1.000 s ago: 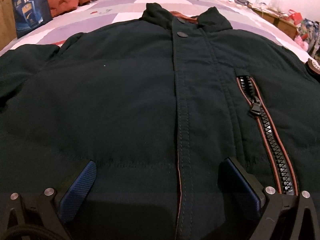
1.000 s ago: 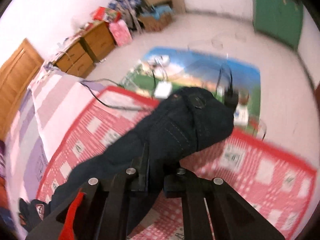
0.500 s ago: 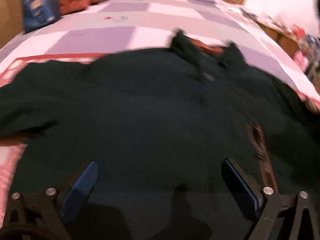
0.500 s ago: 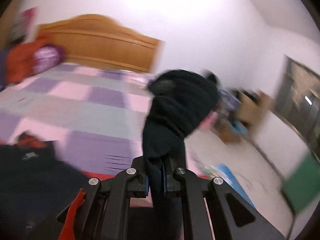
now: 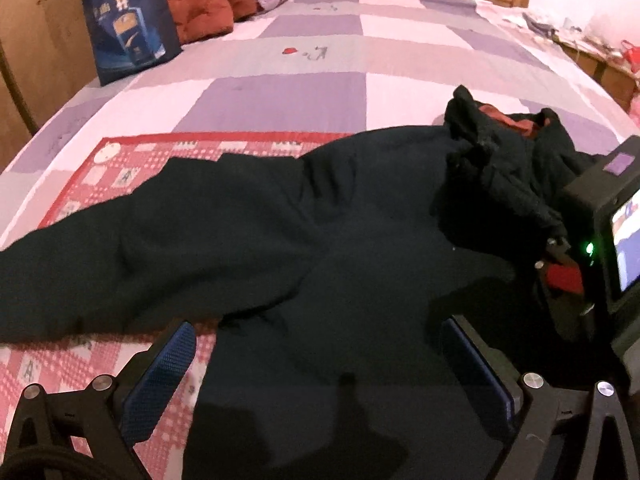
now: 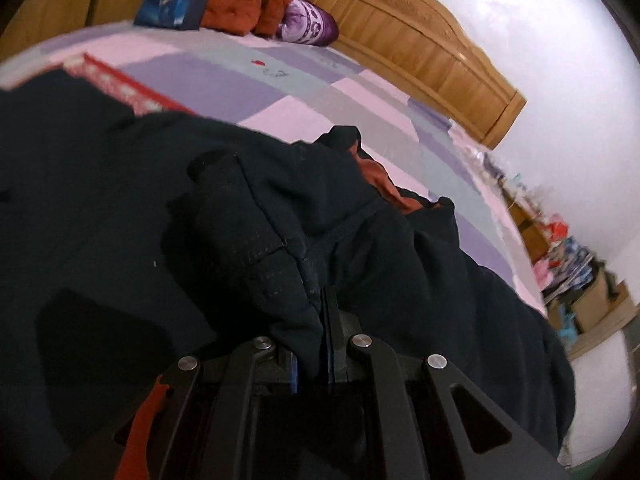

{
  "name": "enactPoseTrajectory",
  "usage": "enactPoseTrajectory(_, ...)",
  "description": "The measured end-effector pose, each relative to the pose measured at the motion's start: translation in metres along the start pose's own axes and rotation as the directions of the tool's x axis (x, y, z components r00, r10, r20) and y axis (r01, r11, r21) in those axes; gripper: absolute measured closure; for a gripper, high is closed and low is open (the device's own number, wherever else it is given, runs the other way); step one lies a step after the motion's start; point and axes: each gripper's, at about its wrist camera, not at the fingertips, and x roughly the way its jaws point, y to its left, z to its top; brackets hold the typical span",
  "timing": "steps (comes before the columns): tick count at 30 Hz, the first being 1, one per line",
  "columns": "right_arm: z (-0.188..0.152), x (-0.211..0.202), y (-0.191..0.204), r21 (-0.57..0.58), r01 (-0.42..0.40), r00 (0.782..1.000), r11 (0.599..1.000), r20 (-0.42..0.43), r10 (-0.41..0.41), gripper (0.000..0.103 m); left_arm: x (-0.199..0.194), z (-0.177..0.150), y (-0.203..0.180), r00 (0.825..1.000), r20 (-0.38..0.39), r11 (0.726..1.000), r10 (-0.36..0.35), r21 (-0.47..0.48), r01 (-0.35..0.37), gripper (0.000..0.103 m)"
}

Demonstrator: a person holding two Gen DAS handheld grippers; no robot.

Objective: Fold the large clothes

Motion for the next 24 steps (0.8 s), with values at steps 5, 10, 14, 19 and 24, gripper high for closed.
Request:
enactPoseTrajectory(5, -0.004, 0.003, 0.01, -0.009, 0.005, 1.0, 1.0, 0.008, -0.005, 0.093, 0.008, 0.002, -0.008, 0.999, -0.033, 1.0, -0.025, -0.019, 0.024, 0.002)
enactPoseTrajectory(10, -0.006, 0.01, 0.009, -0.031, -0.03, 0.999, 0.999, -0.017, 0.029, 0.093, 0.01, 0.01, -0.023, 0.998, -0.043, 0.998, -0.048, -0.04, 0.046, 0.002)
enactPoseTrajectory(14, -0.001, 0.007, 0.004, -0.002, -0.044, 0.999, 0.999, -0.001, 0.044, 0.092, 0.008, 0.019, -0.038, 0.999, -0.03, 0.999, -0.04, 0.003, 0.04, 0.002)
enactPoseTrajectory(19, -0.004, 0.005, -0.004, -0.029, -0.099, 0.995, 0.995, -0.015, 0.098, 0.088, 0.012, 0.031, -0.053, 0.999, -0.024, 0.999, -0.03, 0.023, 0.03, 0.002)
enactPoseTrajectory(24, -0.01, -0.008, -0.028, 0.049, -0.222, 0.973, 0.974, -0.056, 0.225, 0.038, 0.018, 0.045, -0.065, 1.0, -0.015, 1.0, -0.023, 0.02, 0.023, 0.002)
